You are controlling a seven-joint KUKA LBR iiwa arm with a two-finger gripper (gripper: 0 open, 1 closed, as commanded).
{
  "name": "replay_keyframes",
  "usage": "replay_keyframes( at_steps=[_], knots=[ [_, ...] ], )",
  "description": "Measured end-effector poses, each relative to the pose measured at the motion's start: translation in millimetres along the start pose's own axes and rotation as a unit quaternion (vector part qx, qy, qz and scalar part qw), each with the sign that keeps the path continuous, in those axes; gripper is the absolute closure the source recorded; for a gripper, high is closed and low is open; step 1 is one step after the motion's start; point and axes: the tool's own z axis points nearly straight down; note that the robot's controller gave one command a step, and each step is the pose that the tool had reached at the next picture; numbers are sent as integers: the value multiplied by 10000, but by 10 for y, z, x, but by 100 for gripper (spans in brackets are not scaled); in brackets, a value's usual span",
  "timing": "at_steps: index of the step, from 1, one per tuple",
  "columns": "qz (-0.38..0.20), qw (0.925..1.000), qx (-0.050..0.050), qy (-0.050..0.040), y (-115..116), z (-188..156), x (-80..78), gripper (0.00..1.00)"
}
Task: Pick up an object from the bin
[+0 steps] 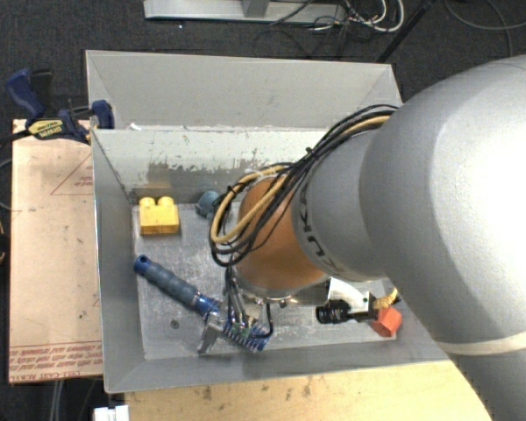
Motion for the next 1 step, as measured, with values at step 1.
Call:
replay_keyframes(
  at_steps=[1],
  knots=[
    [11,10000,-23,-25,11,-23,-21,100]
  ],
)
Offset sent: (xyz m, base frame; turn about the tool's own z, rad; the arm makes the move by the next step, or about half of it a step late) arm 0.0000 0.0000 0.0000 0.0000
